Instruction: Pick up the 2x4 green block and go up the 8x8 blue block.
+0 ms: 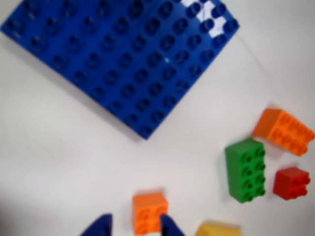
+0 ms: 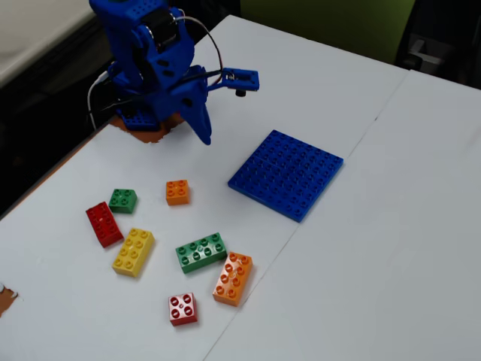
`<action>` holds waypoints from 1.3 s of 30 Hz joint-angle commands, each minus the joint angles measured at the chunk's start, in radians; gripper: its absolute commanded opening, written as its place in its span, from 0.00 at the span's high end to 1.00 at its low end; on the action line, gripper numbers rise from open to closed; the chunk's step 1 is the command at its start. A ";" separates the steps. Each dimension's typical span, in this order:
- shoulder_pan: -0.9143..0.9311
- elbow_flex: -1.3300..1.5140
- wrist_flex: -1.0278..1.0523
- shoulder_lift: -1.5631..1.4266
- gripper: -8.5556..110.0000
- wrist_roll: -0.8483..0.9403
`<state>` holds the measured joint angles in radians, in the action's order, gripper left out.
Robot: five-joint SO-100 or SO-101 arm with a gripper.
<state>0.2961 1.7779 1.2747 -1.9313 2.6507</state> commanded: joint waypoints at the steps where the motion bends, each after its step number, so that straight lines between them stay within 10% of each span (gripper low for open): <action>1: 0.067 -0.230 0.021 0.189 0.81 0.195; 23: 0.236 -1.111 0.005 0.951 0.66 0.367; 39: 0.276 -1.120 -0.112 1.088 0.69 0.446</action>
<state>0.5676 0.7087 1.1858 -0.8376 3.0756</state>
